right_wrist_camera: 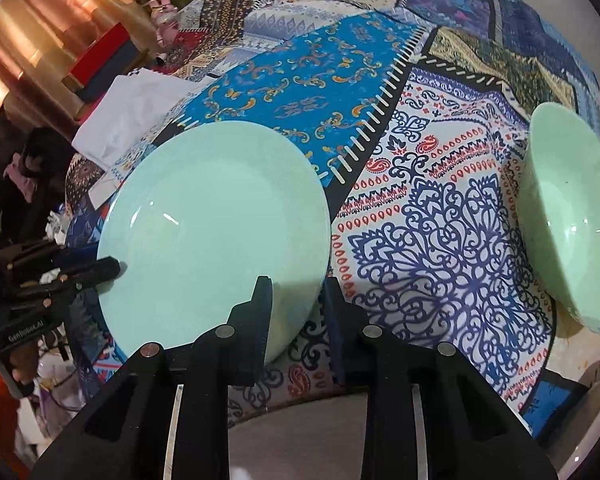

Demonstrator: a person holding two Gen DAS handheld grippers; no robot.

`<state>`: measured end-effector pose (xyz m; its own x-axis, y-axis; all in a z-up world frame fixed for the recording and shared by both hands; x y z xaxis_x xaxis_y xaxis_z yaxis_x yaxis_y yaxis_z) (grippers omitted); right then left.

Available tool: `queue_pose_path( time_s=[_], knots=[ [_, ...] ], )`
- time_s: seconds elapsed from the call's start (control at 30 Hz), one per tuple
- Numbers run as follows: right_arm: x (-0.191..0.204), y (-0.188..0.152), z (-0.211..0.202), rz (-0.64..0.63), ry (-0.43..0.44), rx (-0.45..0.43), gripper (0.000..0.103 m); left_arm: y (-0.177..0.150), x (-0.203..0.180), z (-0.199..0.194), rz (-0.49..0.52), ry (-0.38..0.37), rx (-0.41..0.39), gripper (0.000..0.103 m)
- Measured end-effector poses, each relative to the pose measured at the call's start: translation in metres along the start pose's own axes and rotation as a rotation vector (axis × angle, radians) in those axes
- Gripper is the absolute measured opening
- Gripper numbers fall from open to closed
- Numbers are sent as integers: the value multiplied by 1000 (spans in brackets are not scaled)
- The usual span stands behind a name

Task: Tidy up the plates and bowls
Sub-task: 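Lift the mint green plate with both tools and carry it toward the stacked plates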

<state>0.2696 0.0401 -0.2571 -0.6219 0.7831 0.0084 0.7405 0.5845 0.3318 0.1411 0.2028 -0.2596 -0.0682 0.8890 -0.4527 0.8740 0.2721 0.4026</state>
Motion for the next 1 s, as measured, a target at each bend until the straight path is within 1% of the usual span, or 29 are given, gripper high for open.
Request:
queue_pose_path(
  time_s=[0.2,0.3,0.37,0.53,0.77,1.0],
  knots=[
    [3,4,7,10,0,-15,25,7,5,7,-20,-5,-5,24],
    [7,2,4,-2,-23,-34,25,10,6,8,-19,-3,-20,24],
    [10,-1,2,-15,-45,-48,25,12,5,9,-14,0,-26,26],
    [9,-2,-4,-5,-57,-73,25,10,-3,6,24,39,-54,26],
    [6,-10,-23,8,-38,-110,25,10,-10,-8,24,16,-85,27],
    [6,-20,-52,18,-35,-183,25,10,-23,-25,35,16,-125,27]
  ],
)
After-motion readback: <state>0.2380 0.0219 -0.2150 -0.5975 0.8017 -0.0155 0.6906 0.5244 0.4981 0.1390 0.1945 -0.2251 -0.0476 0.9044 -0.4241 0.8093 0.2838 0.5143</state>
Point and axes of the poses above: each gripper's, at about its wrist camera, not at the fingertips, and z roughly the way its jaws point, x to its left, y to its top, the point moved 3 cm from there along z, roughly the way its jaws point, and after that the axes turned 14 degrees about -y, right-handed, at the moved point
